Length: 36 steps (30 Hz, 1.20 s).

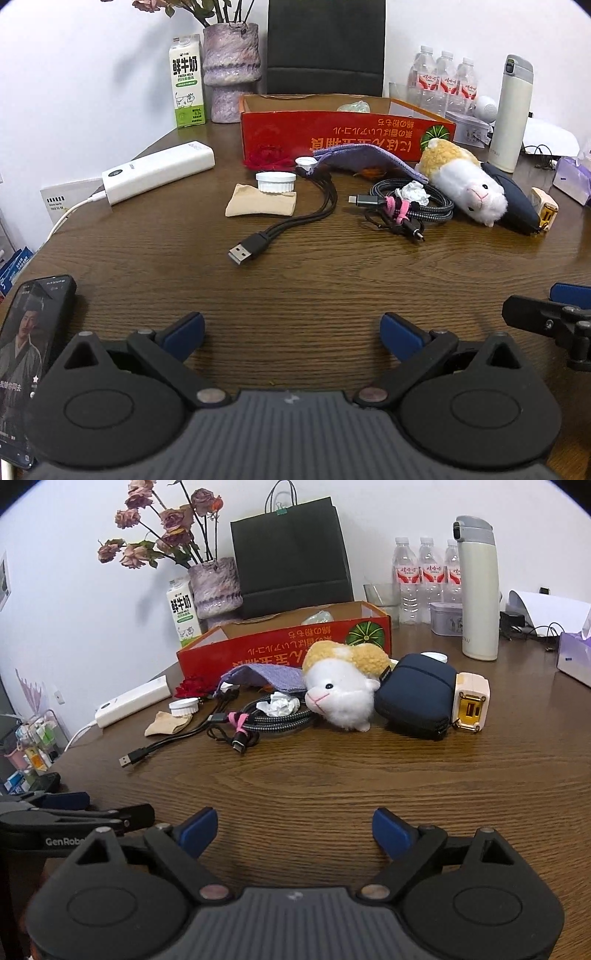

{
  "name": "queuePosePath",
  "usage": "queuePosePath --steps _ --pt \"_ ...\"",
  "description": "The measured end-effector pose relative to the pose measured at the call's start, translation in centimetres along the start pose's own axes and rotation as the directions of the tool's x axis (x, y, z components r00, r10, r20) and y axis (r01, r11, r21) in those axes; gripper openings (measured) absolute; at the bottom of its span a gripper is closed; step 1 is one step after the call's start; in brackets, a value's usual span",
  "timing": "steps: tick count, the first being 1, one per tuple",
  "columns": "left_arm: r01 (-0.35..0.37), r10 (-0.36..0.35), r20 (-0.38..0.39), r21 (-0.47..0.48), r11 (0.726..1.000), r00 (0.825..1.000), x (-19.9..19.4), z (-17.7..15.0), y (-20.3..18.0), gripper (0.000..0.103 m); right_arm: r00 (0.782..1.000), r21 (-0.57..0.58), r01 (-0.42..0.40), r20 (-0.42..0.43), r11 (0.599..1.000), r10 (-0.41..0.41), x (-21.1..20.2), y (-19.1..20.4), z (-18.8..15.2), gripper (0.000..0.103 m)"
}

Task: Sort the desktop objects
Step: 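Grasp the white-and-yellow plush toy with the right tool while the left tool grasps the lavender pouch, then lower the lavender pouch into the box with the left tool while the right tool drops the plush toy in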

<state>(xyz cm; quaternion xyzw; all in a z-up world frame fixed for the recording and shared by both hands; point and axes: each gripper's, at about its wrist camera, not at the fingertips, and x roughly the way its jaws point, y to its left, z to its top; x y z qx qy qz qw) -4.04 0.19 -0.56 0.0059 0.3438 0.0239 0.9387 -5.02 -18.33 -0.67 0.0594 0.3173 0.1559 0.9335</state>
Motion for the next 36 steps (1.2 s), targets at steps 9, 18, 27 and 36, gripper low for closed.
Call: queuePosePath --steps 9,18,27,36 --pt "0.131 -0.132 0.075 0.015 0.991 0.988 -0.5 2.1 0.0 0.103 0.998 -0.015 0.058 0.030 0.998 -0.057 -0.2 -0.9 1.7 0.089" --pt "0.245 -0.254 0.098 0.099 0.964 0.962 4.4 9.2 -3.3 0.091 0.997 -0.033 0.049 0.055 0.998 -0.047 4.4 -3.6 9.9 0.064" --pt "0.315 -0.345 -0.097 -0.239 0.919 0.934 13.6 15.2 -2.2 0.039 0.994 -0.124 0.038 -0.094 0.992 -0.050 11.9 -2.7 11.4 0.049" --pt "0.395 -0.396 0.055 -0.275 0.876 0.917 7.5 15.1 -1.0 0.003 0.997 -0.104 0.035 0.066 0.994 -0.028 5.7 -1.7 12.1 0.045"
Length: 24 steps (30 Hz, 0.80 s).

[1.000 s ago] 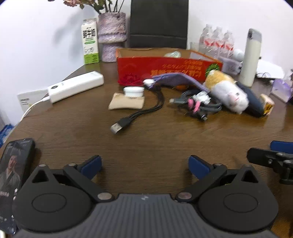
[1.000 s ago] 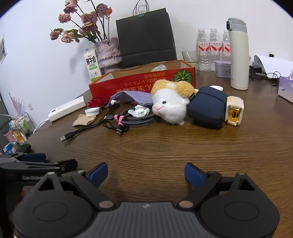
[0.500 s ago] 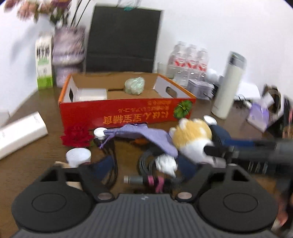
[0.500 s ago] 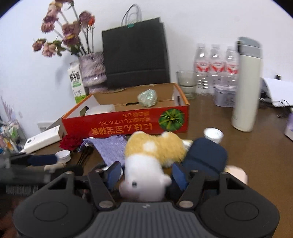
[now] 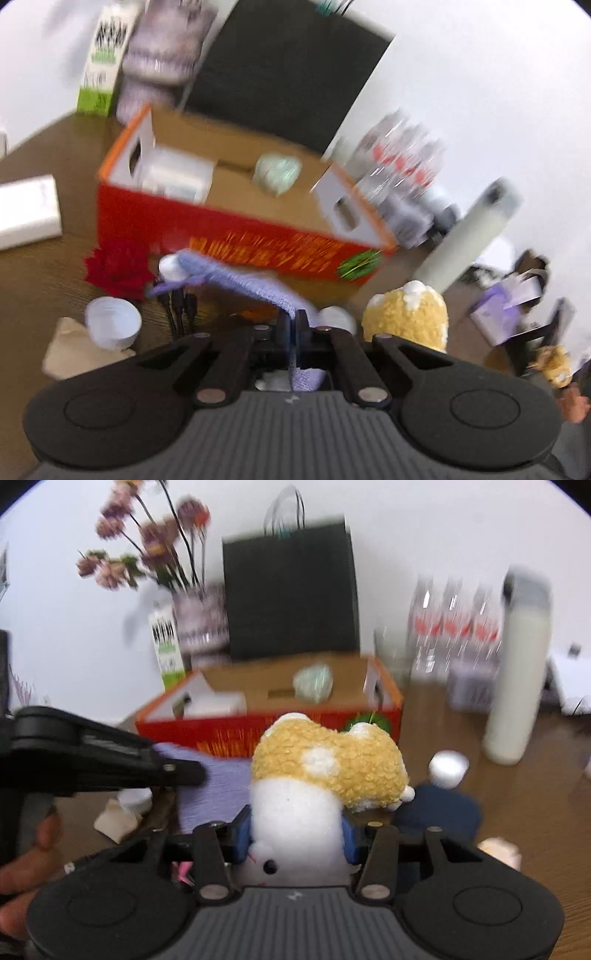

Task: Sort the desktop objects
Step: 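Lower the lavender pouch into the box with the left tool while the right tool drops the plush toy in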

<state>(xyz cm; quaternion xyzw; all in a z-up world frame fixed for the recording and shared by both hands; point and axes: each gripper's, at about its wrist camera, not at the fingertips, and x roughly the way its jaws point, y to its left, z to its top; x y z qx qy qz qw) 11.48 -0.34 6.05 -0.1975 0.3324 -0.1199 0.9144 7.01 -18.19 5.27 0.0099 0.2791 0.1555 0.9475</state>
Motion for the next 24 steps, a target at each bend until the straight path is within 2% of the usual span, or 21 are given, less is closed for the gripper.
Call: queuePosePath --steps 3,5,7,12,16,17,19,20,21,23,24 --pt "0.102 -0.104 0.053 0.033 0.994 0.993 -5.8 -0.2 -0.9 0.003 0.998 -0.012 -0.007 0.057 1.000 0.008 -3.8 0.8 -0.2 0.045" --pt "0.144 -0.147 0.030 0.083 0.986 0.989 -9.1 -1.5 -0.9 0.003 0.998 -0.027 -0.015 0.061 1.000 0.017 -5.7 1.5 -1.1 0.045" --pt "0.159 -0.157 -0.028 0.102 0.982 0.987 -11.1 -3.8 -0.2 0.003 0.999 -0.037 -0.022 0.041 0.999 0.024 -7.2 1.9 -2.6 0.045" --pt "0.123 -0.110 -0.153 0.078 0.989 0.982 -12.2 -10.3 2.6 0.003 0.997 -0.040 -0.035 -0.065 0.999 0.032 -8.4 3.1 -7.4 0.045" --pt "0.035 -0.014 -0.194 0.108 0.993 0.981 -11.9 -12.8 3.5 0.007 0.992 -0.061 -0.005 -0.129 0.998 -0.003 -8.5 4.4 -9.6 0.046" --pt "0.001 0.020 -0.195 0.104 0.995 0.981 -11.8 -13.0 3.8 0.017 0.991 -0.069 -0.006 -0.137 0.998 -0.004 -8.5 4.6 -9.9 0.047" --pt "-0.012 0.024 -0.165 0.072 0.997 0.986 -11.8 -13.0 4.6 0.039 0.990 -0.095 -0.005 -0.143 0.995 -0.009 -8.7 5.3 -10.3 0.050" --pt "-0.025 0.033 -0.138 0.066 0.998 0.990 -11.9 -12.9 4.7 0.068 0.990 -0.105 0.001 -0.139 0.994 -0.016 -8.8 5.5 -10.4 0.050" --pt "-0.064 0.070 -0.102 0.067 0.996 0.992 -11.8 -12.7 4.6 0.088 0.990 -0.107 0.006 -0.138 0.994 -0.021 -8.9 5.7 -10.3 0.051" --pt "-0.146 0.150 -0.049 0.088 0.985 0.987 -11.3 -12.6 4.0 0.087 0.990 -0.098 0.000 -0.140 0.995 -0.014 -9.0 5.6 -10.3 0.052" --pt "-0.157 0.163 -0.047 0.105 0.982 0.985 -10.8 -12.5 3.8 0.084 0.990 -0.092 -0.005 -0.141 0.996 -0.008 -9.0 5.5 -10.3 0.053"
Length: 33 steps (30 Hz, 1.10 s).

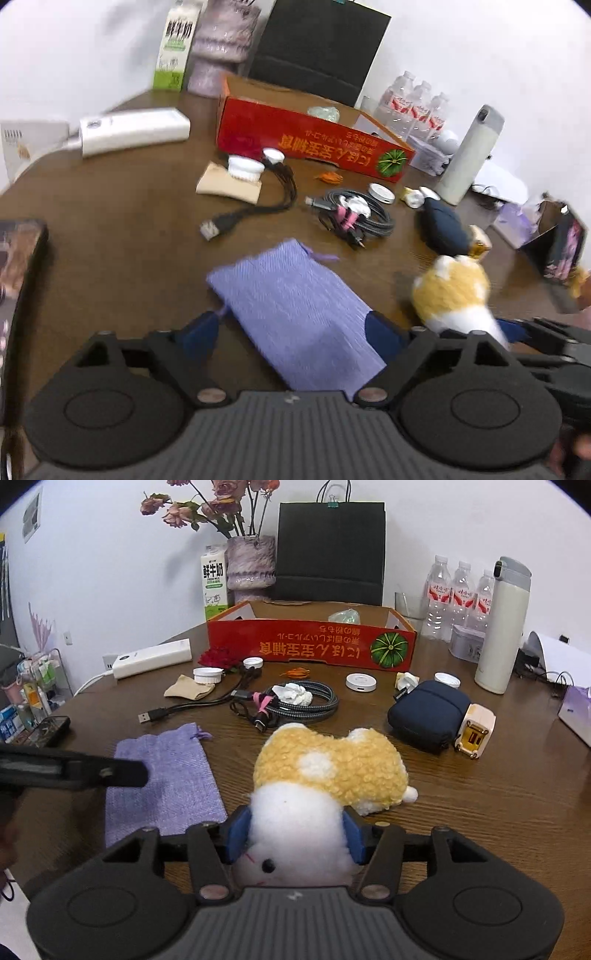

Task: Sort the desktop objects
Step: 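Lower the lavender pouch into the box with the left tool while the right tool drops the plush toy in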

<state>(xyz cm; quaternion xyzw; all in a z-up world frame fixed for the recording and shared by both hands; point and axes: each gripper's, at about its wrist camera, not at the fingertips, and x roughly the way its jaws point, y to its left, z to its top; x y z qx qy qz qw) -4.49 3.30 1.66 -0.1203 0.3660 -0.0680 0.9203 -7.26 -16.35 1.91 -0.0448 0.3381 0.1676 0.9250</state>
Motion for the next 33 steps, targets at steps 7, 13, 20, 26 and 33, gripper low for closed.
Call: queuePosePath --steps 7,13,20,26,33 --pt "-0.019 0.019 0.013 -0.014 1.000 1.000 1.3 0.7 -0.5 0.004 1.000 0.024 -0.001 0.000 1.000 0.001 0.7 -0.4 0.0 0.047" --pt "0.019 -0.034 0.161 0.090 0.996 0.986 -2.4 1.8 -2.0 0.003 0.992 0.043 -0.033 0.120 0.999 0.028 -1.6 -1.2 2.2 0.045" --pt "0.032 -0.085 0.343 0.158 0.987 0.935 -3.6 13.2 -2.4 0.003 0.954 0.045 -0.001 0.299 0.999 -0.013 -0.6 -4.0 12.4 0.046" --pt "0.079 -0.094 0.258 0.069 0.995 0.962 5.8 26.6 -1.2 0.003 0.970 0.005 -0.004 0.241 1.000 0.002 9.7 -7.2 24.5 0.046" --pt "-0.138 0.136 0.053 0.042 0.989 0.989 22.8 33.1 1.7 0.003 0.975 -0.137 0.135 -0.160 0.981 -0.156 29.5 -9.3 30.8 0.046"
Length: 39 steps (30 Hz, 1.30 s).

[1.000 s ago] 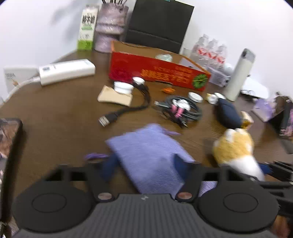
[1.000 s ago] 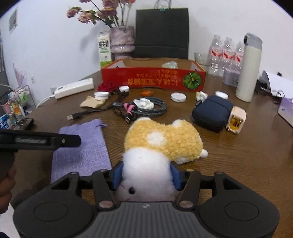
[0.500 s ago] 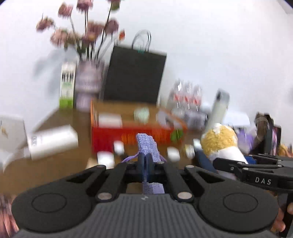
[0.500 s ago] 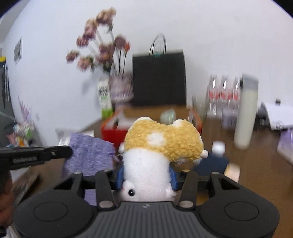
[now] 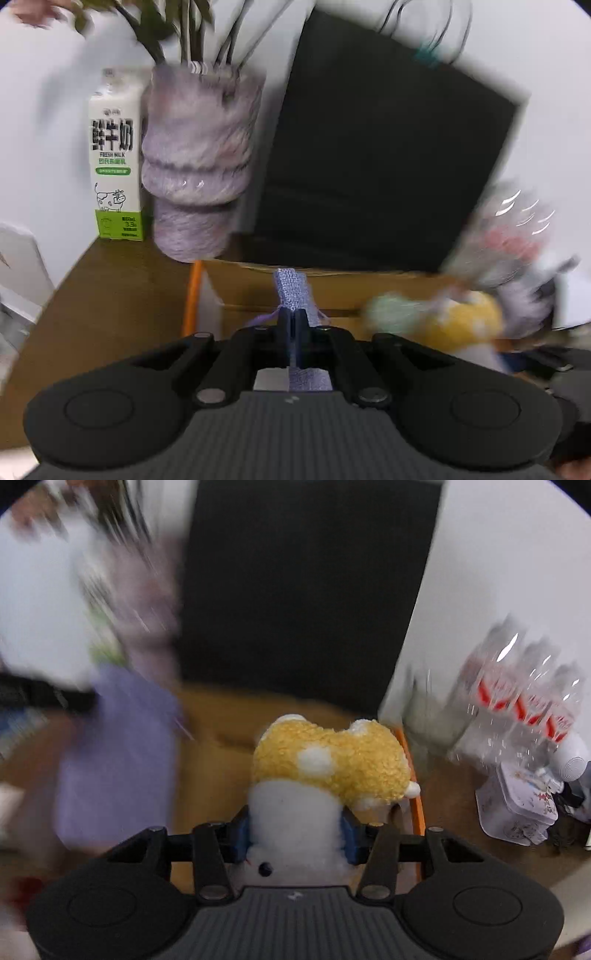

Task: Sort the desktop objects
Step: 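Lower the lavender pouch into the box with the left tool while the right tool drops the plush toy in, then move both tools back from the box toward the remaining table items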

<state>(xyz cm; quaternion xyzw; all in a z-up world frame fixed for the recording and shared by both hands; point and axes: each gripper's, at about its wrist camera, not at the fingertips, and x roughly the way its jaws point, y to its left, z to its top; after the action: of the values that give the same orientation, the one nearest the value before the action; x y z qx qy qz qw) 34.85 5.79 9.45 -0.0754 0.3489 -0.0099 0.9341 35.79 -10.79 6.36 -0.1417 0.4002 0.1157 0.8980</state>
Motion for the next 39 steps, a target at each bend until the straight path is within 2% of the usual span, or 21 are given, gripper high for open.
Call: queuePosePath --steps 2,3,4,5,6,8,11,12,13,15,16,18,20,23,25,27,29,31,33,36,39 --pt "-0.072 0.075 -0.061 0.044 0.996 0.995 3.8 0.6 0.3 0.004 0.989 -0.030 0.024 -0.143 0.999 -0.028 4.0 0.0 0.9 0.046" --pt "-0.065 0.070 -0.096 0.056 0.996 0.993 5.3 0.7 0.5 0.005 0.977 -0.047 0.000 -0.214 0.999 -0.010 5.7 0.1 1.2 0.046" --pt "-0.062 0.068 -0.115 0.060 0.996 0.991 6.1 0.6 0.8 0.006 0.975 -0.054 -0.016 -0.220 0.998 0.003 6.2 0.1 1.5 0.049" --pt "-0.071 0.077 -0.099 0.064 0.995 0.992 6.7 0.4 0.7 0.010 0.974 -0.042 -0.038 -0.225 0.998 0.028 6.5 -0.1 2.0 0.049" --pt "-0.074 0.080 -0.082 0.082 0.994 0.993 6.8 0.0 0.6 0.025 0.972 -0.013 -0.066 -0.228 0.998 0.061 6.7 -0.4 2.2 0.049" --pt "-0.059 0.069 -0.065 0.144 0.988 0.995 6.6 -0.2 -0.2 0.047 0.971 0.022 -0.094 -0.218 0.995 0.096 6.9 -0.9 1.7 0.050" --pt "-0.119 0.106 0.065 0.256 0.959 0.992 5.5 -0.6 -1.6 0.052 0.971 0.132 -0.110 -0.196 0.985 0.135 6.5 -2.0 0.3 0.051" --pt "-0.112 0.095 0.071 0.295 0.949 0.993 5.5 -0.7 -2.1 0.053 0.970 0.174 -0.116 -0.190 0.978 0.149 6.4 -2.4 -0.1 0.054" --pt "-0.103 0.085 0.071 0.320 0.942 0.994 5.6 -0.8 -2.3 0.053 0.970 0.200 -0.121 -0.186 0.972 0.159 6.2 -2.7 -0.4 0.061" --pt "-0.137 0.100 0.125 0.341 0.930 0.987 5.0 -1.1 -2.7 0.055 0.970 0.244 -0.156 -0.144 0.957 0.195 5.4 -3.1 -0.7 0.063" --pt "-0.138 0.090 0.156 0.334 0.932 0.984 4.4 -1.1 -2.5 0.058 0.970 0.262 -0.173 -0.120 0.949 0.210 4.6 -3.5 -0.8 0.064" --pt "-0.120 0.069 0.182 0.290 0.949 0.981 2.5 -0.8 -2.1 0.075 0.975 0.297 -0.188 -0.058 0.936 0.214 2.0 -4.7 -0.8 0.067" --pt "-0.062 0.031 0.142 0.213 0.975 0.989 0.1 -0.1 -1.8 0.084 0.983 0.285 -0.173 -0.008 0.943 0.183 -1.1 -5.5 -0.6 0.081" --pt "-0.042 0.033 0.072 0.131 0.990 0.997 -3.3 0.3 -2.1 0.086 0.992 0.269 -0.125 0.013 0.955 0.127 -4.5 -6.3 -0.8 0.082" --pt "-0.070 0.068 0.024 0.095 0.993 0.997 -5.8 -0.8 -2.1 0.095 0.994 0.268 -0.109 0.019 0.957 0.107 -6.8 -5.7 -1.8 0.082" --pt "-0.096 0.095 0.018 0.073 0.993 0.995 -8.5 -3.2 -2.0 0.101 0.996 0.263 -0.089 0.054 0.961 0.078 -9.3 -5.5 -3.9 0.083" --pt "-0.042 0.038 0.046 0.085 0.995 0.998 -11.6 -7.1 -1.8 0.103 0.992 0.269 -0.084 0.116 0.960 0.054 -12.0 -4.1 -7.5 0.084" --pt "0.039 -0.041 0.023 0.094 0.995 0.999 -14.1 -11.3 -1.4 0.103 0.983 0.277 -0.077 0.180 0.958 0.027 -14.4 -2.2 -11.8 0.084" --pt "0.044 -0.046 0.038 0.045 0.998 0.998 -17.1 -16.2 -1.0 0.103 0.979 0.289 -0.073 0.201 0.955 0.014 -16.4 -0.1 -16.6 0.084" --pt "0.051 -0.054 0.090 0.030 0.998 0.994 -21.4 -23.2 -1.3 0.103 0.972 0.274 -0.126 0.225 0.953 0.064 -18.8 3.3 -23.1 0.085" --pt "0.025 -0.030 0.085 0.058 0.998 0.996 -23.8 -28.5 -1.9 0.103 0.972 0.223 -0.143 0.217 0.964 0.093 -20.0 6.0 -28.1 0.085"
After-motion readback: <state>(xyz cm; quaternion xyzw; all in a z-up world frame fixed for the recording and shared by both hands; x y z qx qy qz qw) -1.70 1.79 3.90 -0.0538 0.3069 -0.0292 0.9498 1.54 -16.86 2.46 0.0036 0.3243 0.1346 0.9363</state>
